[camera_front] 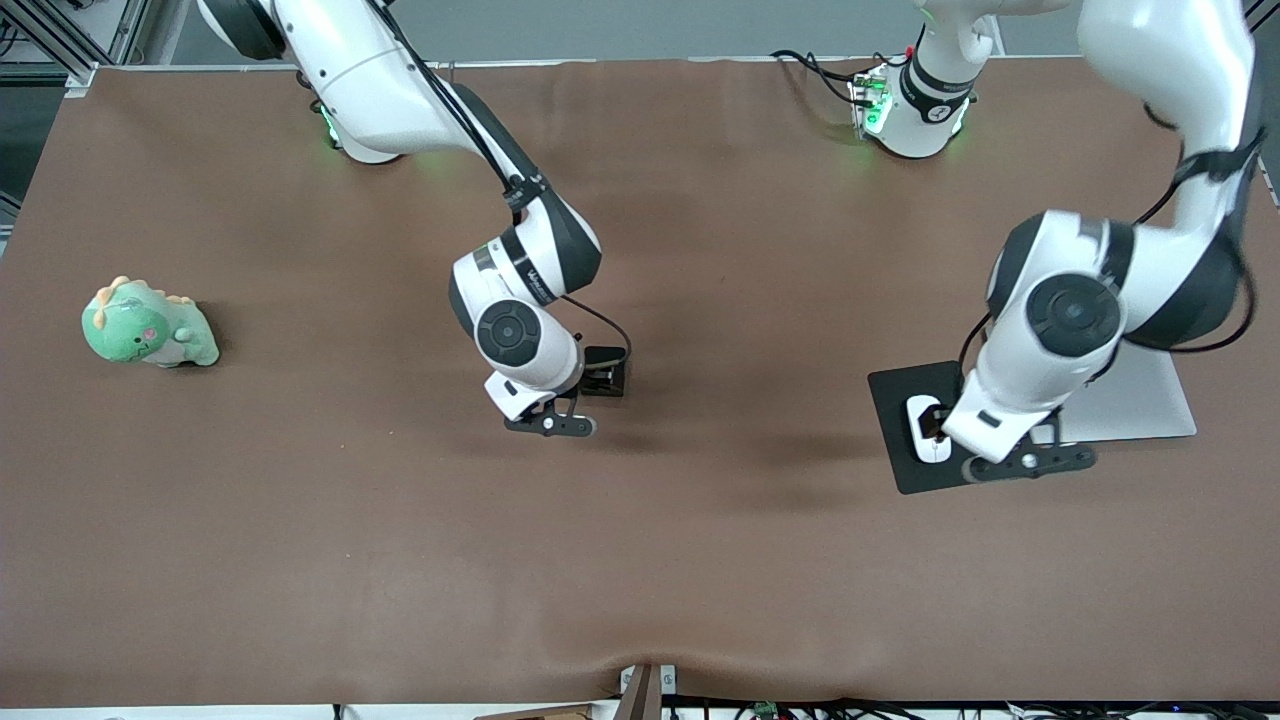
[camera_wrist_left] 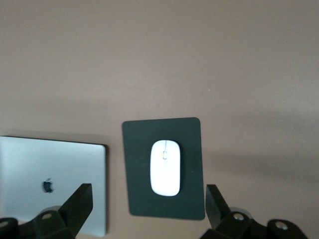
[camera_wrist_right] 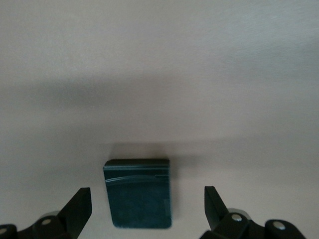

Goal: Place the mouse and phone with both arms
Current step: 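Release the mouse on the pad while the right gripper grasps the phone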

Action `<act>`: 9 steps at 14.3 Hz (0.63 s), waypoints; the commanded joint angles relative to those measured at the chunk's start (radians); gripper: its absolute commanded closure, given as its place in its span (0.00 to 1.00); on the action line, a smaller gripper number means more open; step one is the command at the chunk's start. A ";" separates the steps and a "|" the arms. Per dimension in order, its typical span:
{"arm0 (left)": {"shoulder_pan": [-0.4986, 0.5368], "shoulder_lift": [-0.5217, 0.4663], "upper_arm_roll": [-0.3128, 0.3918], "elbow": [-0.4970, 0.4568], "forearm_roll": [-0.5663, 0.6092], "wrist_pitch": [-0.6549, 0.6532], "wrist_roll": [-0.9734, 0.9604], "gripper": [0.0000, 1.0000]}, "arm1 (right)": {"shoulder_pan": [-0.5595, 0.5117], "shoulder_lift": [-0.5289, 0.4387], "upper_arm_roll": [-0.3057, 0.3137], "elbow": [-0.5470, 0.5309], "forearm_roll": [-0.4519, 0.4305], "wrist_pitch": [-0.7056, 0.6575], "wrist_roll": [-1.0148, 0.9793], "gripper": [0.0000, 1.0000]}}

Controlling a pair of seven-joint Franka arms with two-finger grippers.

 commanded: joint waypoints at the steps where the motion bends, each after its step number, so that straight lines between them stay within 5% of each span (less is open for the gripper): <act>1: 0.011 -0.080 -0.007 0.040 -0.076 -0.111 0.083 0.00 | 0.037 0.017 -0.006 -0.052 0.012 0.100 0.013 0.00; 9: 0.082 -0.257 0.001 0.053 -0.175 -0.191 0.323 0.00 | 0.081 0.017 -0.006 -0.108 0.008 0.140 0.015 0.00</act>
